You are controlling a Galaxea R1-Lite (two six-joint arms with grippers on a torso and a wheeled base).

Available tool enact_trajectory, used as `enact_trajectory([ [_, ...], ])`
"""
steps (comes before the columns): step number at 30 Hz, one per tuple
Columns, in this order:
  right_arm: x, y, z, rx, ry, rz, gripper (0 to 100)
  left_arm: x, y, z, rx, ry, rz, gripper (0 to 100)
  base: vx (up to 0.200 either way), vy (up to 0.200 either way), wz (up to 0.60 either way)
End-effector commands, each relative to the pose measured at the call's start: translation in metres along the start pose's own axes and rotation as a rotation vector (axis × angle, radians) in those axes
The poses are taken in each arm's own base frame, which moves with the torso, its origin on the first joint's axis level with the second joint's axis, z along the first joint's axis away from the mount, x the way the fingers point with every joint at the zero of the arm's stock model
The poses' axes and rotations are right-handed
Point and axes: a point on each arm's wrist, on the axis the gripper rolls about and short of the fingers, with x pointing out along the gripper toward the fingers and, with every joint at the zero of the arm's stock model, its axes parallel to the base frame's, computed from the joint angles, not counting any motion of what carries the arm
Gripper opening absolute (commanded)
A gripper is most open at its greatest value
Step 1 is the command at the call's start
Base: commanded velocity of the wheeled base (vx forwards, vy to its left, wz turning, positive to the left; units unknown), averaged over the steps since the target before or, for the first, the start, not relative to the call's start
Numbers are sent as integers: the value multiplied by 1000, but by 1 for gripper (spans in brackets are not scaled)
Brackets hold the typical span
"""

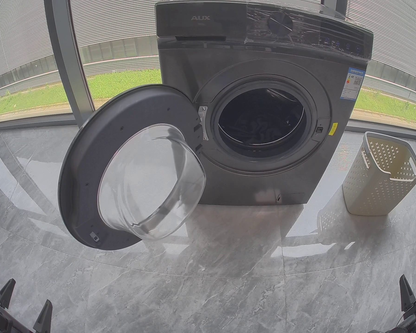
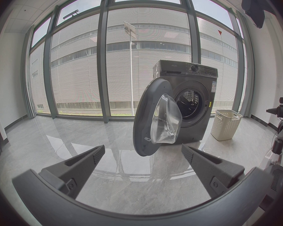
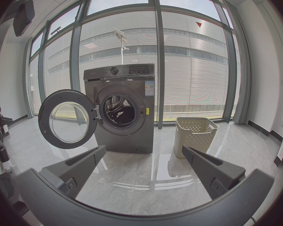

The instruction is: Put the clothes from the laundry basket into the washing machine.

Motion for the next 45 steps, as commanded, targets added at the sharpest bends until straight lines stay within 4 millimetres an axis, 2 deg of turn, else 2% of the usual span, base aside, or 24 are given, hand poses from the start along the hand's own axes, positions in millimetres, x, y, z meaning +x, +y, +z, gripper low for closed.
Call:
enact_trajectory([
  [1,0,0,-5,0,-1,0,100,0,0,-5,1,0,0,100,0,200,0],
  [4,0,0,-5,0,-1,0,100,0,0,-5,4,2,3,100,0,200,0],
  [20,0,0,-5,2,-1,-2,100,0,0,-5,22,2,10,100,0,0,0],
  [22,0,0,-5,2,-1,0,100,-2,0,5,11,-52,8,100,0,0,0],
  [25,0,0,-5,2,-1,-2,100,-19,-1,62,21,-183,-34,100,0,0,0],
  [26,0,0,-5,2,-1,-2,100,-18,-1,70,22,-170,-52,100,0,0,0],
  [28,0,0,-5,5,1,-3,100,-13,-1,87,21,-125,-112,100,0,0,0],
  [31,0,0,-5,5,1,-3,100,10,-1,105,-4,-9,-191,100,0,0,0],
  [36,0,0,-5,5,1,-3,100,36,-1,114,-52,68,-245,100,0,0,0],
  [38,0,0,-5,5,1,-3,100,56,-2,117,-63,124,-287,100,0,0,0],
  [45,0,0,-5,5,1,-3,100,97,-2,118,-82,195,-355,100,0,0,0],
])
